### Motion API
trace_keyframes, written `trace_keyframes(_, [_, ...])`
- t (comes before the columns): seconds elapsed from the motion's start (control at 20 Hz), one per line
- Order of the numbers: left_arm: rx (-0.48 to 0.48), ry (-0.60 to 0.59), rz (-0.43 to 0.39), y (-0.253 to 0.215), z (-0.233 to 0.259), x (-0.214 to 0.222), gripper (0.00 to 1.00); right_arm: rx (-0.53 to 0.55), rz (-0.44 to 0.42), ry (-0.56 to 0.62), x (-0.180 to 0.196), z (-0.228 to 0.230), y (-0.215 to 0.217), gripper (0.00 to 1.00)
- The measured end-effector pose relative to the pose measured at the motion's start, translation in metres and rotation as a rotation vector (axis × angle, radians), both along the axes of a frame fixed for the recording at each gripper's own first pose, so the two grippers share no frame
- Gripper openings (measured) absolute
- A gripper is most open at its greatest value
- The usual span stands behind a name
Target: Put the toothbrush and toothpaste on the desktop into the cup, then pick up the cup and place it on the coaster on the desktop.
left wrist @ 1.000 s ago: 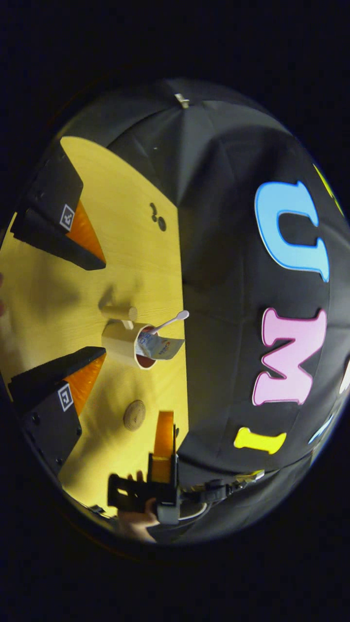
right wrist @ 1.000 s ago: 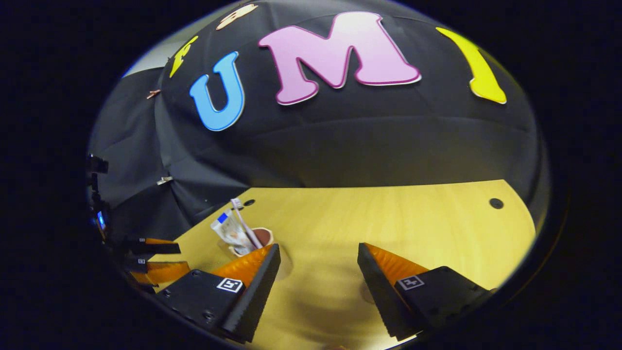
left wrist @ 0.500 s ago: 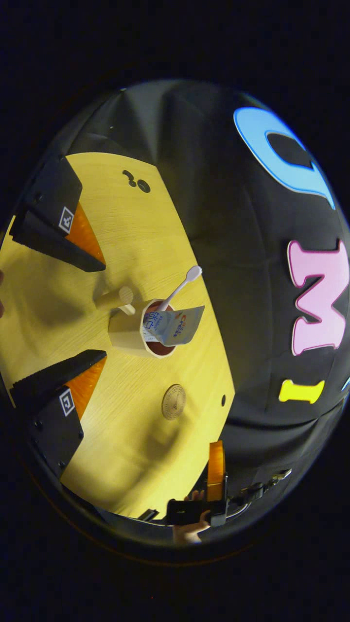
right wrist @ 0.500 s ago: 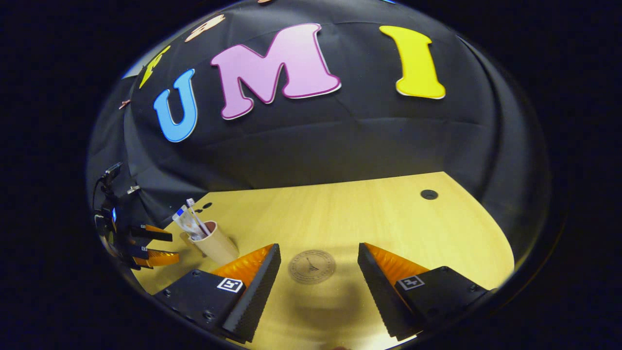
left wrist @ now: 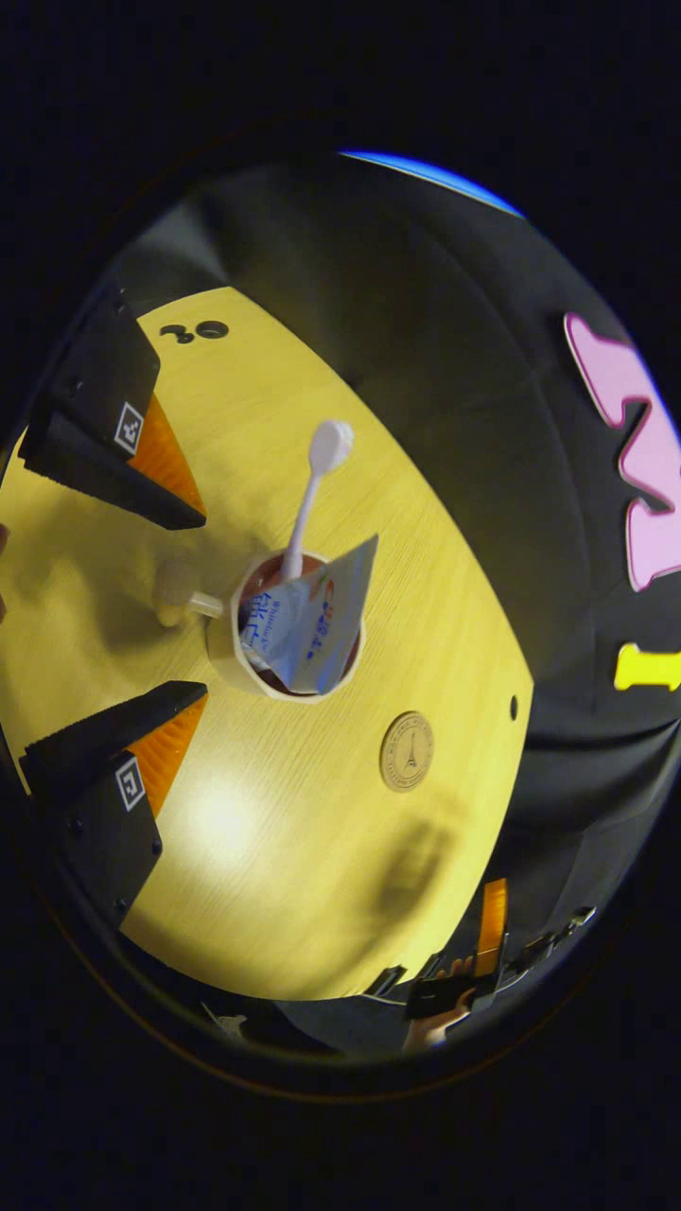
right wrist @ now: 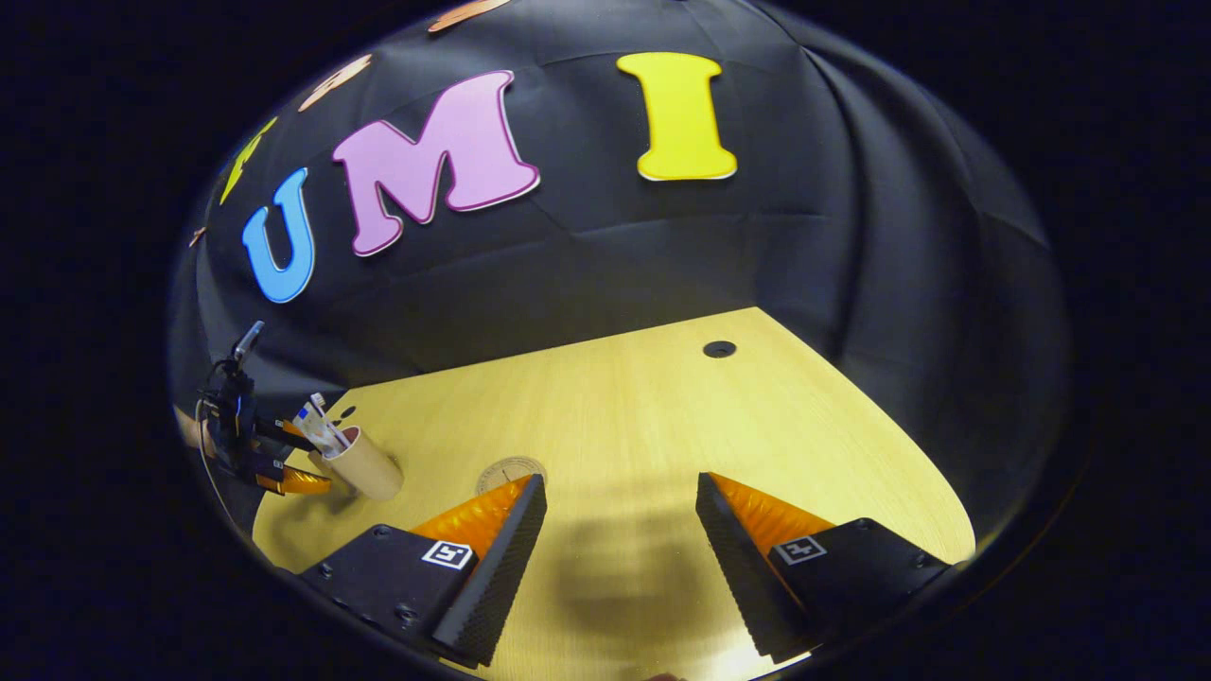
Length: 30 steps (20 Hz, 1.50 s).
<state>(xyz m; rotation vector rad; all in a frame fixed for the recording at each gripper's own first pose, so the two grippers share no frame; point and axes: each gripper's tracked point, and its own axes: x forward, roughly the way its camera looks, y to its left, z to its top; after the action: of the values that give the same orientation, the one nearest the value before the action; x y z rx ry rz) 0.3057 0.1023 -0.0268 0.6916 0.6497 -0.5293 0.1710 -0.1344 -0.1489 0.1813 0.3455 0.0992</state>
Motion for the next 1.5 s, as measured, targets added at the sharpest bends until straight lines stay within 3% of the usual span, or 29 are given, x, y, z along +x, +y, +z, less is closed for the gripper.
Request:
trace_keyframes(0.25, [0.116, 0.095, -0.037, -0.007, -0.014, 0.007, 0.98, 0.01, -0.087, 0.034, -0.022, -0.008, -0.039, 0.98])
trace_keyframes(0.35, [0.13, 0.125, -0.005, -0.008, -0.022, 0.01, 0.85, 0.022, -0.113, 0.05, -0.028, -0.014, -0.049, 0.98])
trace_keyframes(0.4, [0.13, 0.125, 0.015, -0.005, -0.02, 0.012, 0.69, 0.03, -0.123, 0.058, -0.031, -0.018, -0.053, 0.98])
trace_keyframes(0.5, [0.103, 0.134, 0.057, -0.004, -0.017, 0.013, 0.54, 0.042, -0.138, 0.064, -0.035, -0.02, -0.059, 0.98])
trace_keyframes(0.6, [0.075, 0.131, 0.101, -0.002, -0.014, 0.013, 0.44, 0.044, -0.147, 0.065, -0.035, -0.021, -0.064, 0.98])
trace_keyframes(0.65, [0.06, 0.134, 0.124, -0.002, -0.015, 0.012, 0.48, 0.049, -0.149, 0.066, -0.035, -0.021, -0.065, 0.98])
trace_keyframes(0.75, [0.028, 0.135, 0.157, -0.007, -0.016, 0.013, 0.36, 0.055, -0.148, 0.069, -0.034, -0.021, -0.065, 0.98])
trace_keyframes(0.9, [-0.051, 0.139, 0.207, -0.014, -0.017, 0.009, 0.36, 0.055, -0.135, 0.073, -0.03, -0.021, -0.06, 0.98])
trace_keyframes(0.95, [-0.071, 0.135, 0.221, -0.015, -0.017, 0.008, 0.25, 0.054, -0.127, 0.074, -0.029, -0.021, -0.058, 0.98])
trace_keyframes(1.0, [-0.087, 0.127, 0.233, -0.016, -0.016, 0.007, 0.31, 0.05, -0.118, 0.074, -0.029, -0.021, -0.055, 0.98])
trace_keyframes(1.05, [-0.105, 0.12, 0.245, -0.018, -0.017, 0.005, 0.26, 0.043, -0.111, 0.075, -0.029, -0.021, -0.054, 0.98])
trace_keyframes(1.3, [-0.182, 0.092, 0.321, -0.024, -0.016, -0.001, 0.22, 0.038, -0.102, 0.076, -0.026, -0.019, -0.051, 0.98])
trace_keyframes(1.35, [-0.193, 0.087, 0.33, -0.027, -0.015, -0.003, 0.17, 0.038, -0.103, 0.075, -0.025, -0.018, -0.052, 0.98])
trace_keyframes(1.5, [-0.226, 0.066, 0.35, -0.034, -0.006, -0.004, 0.21, 0.038, -0.111, 0.071, -0.024, -0.015, -0.056, 0.98])
